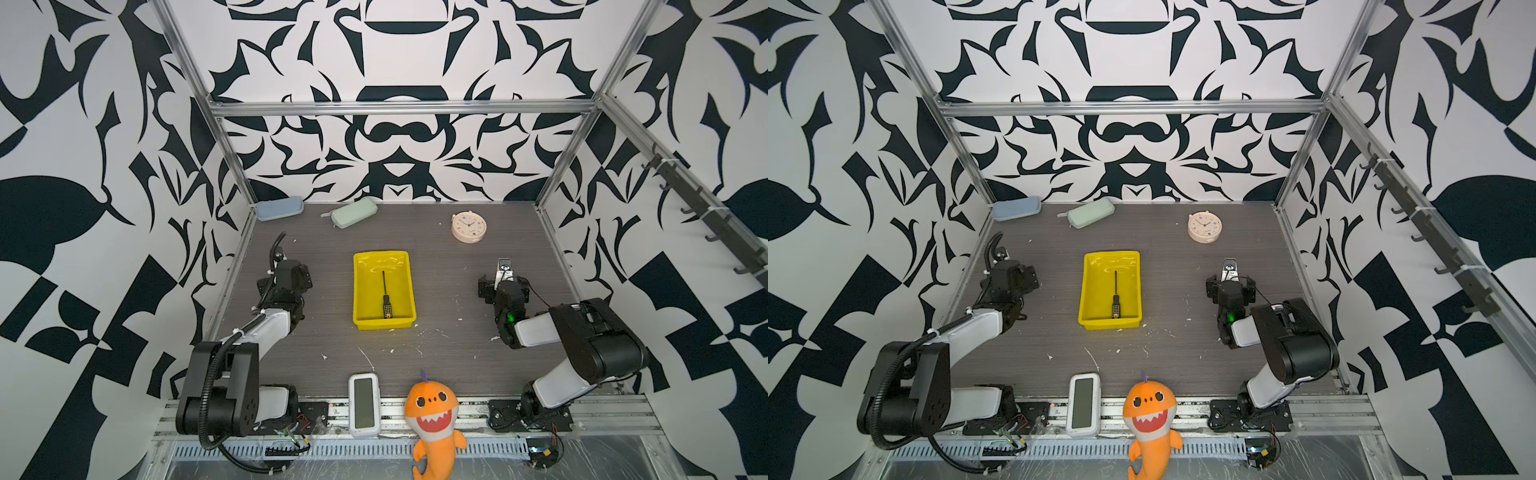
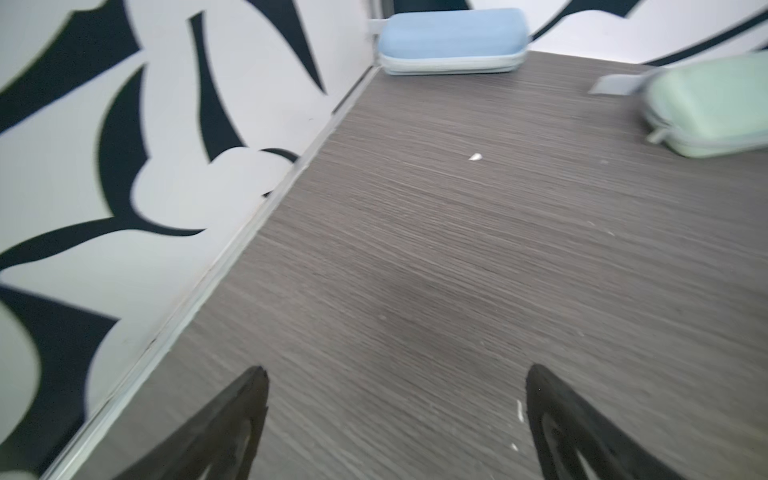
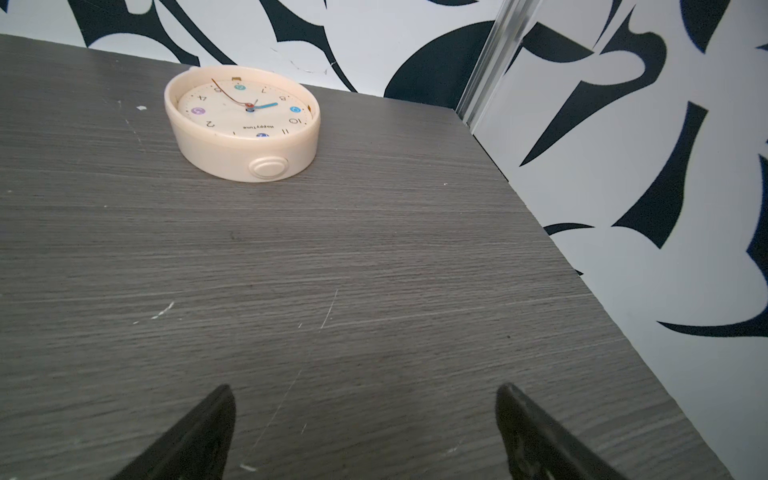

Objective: Put the screwdriver in the bin

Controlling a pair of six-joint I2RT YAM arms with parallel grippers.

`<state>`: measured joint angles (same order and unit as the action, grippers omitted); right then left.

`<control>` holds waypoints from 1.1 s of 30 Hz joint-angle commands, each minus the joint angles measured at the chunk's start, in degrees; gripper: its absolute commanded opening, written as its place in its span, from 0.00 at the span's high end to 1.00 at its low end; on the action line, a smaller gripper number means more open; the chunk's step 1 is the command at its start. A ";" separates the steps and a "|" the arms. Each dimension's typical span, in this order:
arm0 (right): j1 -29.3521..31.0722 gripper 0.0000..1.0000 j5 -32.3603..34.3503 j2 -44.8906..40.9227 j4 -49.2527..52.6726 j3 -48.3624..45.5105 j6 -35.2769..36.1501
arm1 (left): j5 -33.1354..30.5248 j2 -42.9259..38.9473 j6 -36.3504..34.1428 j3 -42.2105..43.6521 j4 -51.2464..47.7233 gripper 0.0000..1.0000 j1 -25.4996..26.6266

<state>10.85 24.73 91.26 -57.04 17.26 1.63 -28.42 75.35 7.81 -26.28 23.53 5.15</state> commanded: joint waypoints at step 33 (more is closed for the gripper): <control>-1.22 0.00 -1.65 -1.01 0.17 1.90 -1.06 | 3.27 14.98 -4.87 8.16 37.58 0.01 -1.52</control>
<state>10.09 23.51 91.26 -56.45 17.63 1.43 -25.69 90.61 2.66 -17.28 61.43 4.08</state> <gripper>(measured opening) 0.995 0.993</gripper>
